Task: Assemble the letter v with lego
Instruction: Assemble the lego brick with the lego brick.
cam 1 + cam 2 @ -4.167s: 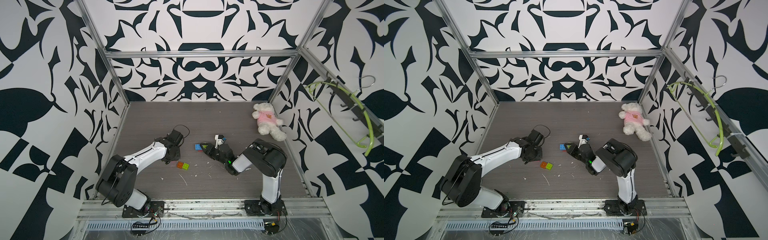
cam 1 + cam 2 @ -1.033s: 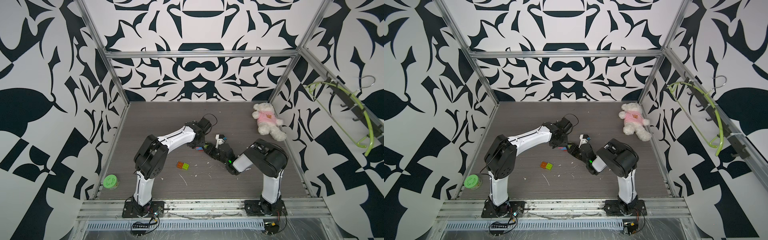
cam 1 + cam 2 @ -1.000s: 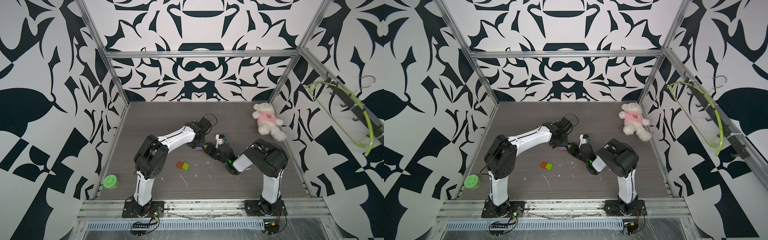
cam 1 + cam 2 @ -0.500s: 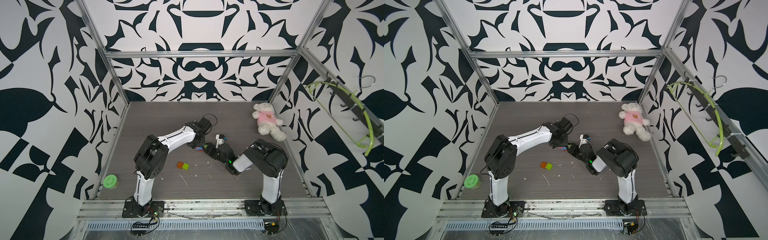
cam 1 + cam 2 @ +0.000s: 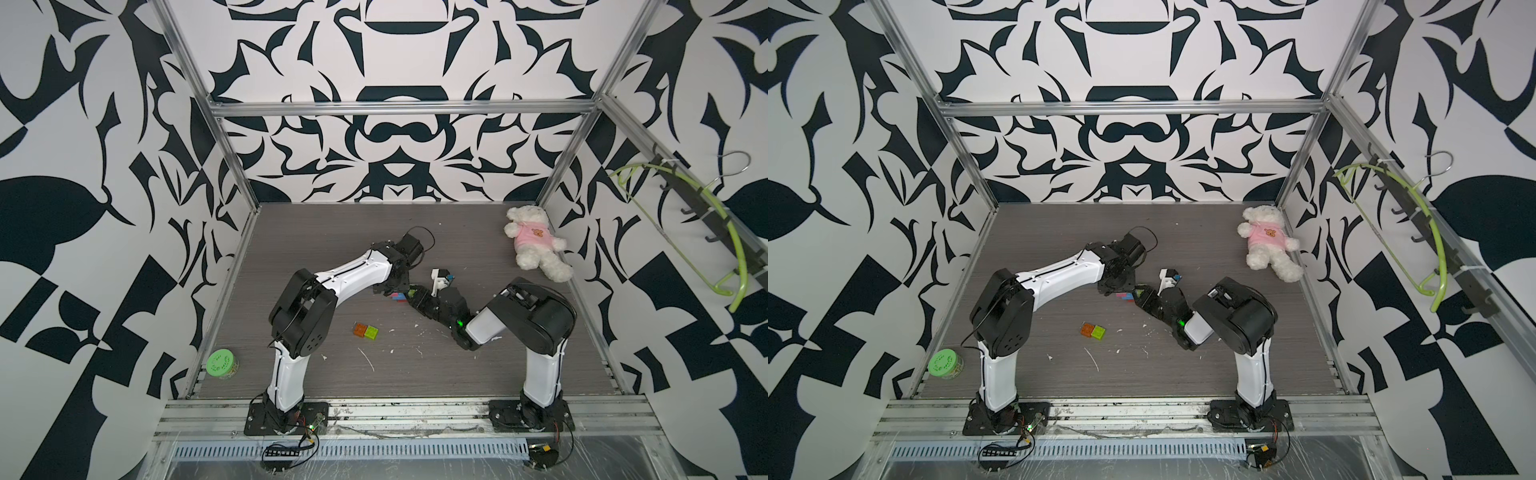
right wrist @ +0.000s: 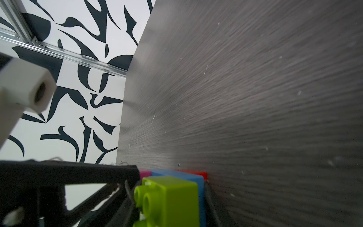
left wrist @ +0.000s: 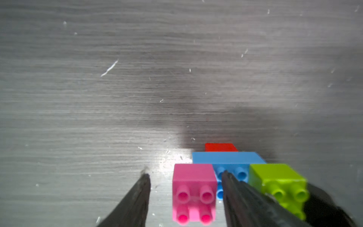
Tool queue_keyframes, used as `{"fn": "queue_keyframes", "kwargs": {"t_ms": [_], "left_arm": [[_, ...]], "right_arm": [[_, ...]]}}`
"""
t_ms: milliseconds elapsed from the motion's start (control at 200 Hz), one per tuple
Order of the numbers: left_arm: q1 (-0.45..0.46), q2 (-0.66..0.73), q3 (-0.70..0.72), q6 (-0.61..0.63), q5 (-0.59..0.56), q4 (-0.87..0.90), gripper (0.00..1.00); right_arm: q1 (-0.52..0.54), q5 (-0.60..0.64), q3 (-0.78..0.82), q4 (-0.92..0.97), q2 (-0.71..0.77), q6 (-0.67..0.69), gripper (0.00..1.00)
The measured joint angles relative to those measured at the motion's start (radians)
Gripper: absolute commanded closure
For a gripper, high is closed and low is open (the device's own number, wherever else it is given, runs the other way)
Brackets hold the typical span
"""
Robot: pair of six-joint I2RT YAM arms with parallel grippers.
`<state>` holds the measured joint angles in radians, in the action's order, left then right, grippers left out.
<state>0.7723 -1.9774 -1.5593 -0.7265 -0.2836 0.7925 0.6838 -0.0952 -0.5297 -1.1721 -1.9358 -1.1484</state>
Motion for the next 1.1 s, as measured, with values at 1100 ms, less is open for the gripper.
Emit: {"fn": "queue_keyframes", "kwargs": {"t_ms": [1100], "left_arm": [[-0.045,0.615,0.840,-0.046,0.044,-0.265,0.23]], "right_arm": [[-0.102,-0.059,0.027,0.131,0.096,0.063,1.00]]}}
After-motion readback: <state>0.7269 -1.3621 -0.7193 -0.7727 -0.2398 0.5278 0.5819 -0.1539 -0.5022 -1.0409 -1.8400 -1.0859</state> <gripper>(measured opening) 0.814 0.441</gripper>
